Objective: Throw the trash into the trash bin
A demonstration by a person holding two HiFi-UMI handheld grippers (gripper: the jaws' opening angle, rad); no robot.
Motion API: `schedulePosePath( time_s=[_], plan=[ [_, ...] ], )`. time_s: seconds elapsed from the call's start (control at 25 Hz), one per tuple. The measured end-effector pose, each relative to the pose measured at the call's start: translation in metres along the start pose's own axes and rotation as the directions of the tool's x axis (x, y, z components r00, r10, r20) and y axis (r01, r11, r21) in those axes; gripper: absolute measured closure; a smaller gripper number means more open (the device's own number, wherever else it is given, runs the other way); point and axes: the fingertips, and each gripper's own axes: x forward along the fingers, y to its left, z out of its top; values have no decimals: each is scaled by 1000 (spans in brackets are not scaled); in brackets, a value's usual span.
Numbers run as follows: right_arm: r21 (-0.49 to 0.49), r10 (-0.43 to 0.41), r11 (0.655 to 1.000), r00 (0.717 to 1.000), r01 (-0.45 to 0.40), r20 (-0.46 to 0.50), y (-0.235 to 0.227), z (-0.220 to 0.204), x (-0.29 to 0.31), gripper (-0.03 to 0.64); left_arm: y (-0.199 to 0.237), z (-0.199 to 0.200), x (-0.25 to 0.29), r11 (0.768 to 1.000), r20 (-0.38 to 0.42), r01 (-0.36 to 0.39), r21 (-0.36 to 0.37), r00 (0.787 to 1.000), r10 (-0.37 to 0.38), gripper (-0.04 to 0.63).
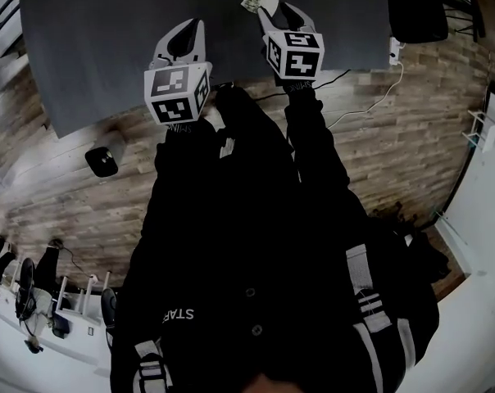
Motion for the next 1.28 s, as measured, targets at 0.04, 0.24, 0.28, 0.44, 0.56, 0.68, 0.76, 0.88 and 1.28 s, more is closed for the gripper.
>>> schedulePosePath(
  time_s=[0.04,0.24,0.28,0.44,0.56,0.68,0.76,0.88,1.28],
  plan=[
    [14,0,1000,1000,0,-9,-1,-3,5,402,0,-3,2,1000,-5,1,-2,1000,-1,595],
    [58,-36,998,999,39,-39,-10,-13,30,344,3,-14,13,1000,-31,4,-10,999,-4,595],
    [60,-45,997,998,48,-44,-11,-14,33,340,5,-15,14,1000,-37,4,-10,999,-4,595],
    [87,-65,994,996,70,-62,-18,-17,47,325,12,-19,23,1000,-51,-2,-17,999,1,595],
    [111,-67,991,995,75,-76,-20,-20,57,310,18,-21,35,1000,-59,-3,-22,998,2,595],
    [118,-71,990,993,82,-95,-19,-25,65,286,23,-22,47,1000,-60,-7,-22,998,6,595],
    [132,-80,987,991,93,-106,-20,-28,70,266,25,-22,53,1000,-64,-8,-19,998,6,595],
    [165,-101,979,988,119,-119,-25,-30,74,227,24,-22,58,1000,-71,-8,-17,997,7,595],
    [225,-128,959,972,172,-199,-31,-40,97,187,33,-27,61,999,-90,-20,-30,996,17,595]
  ],
)
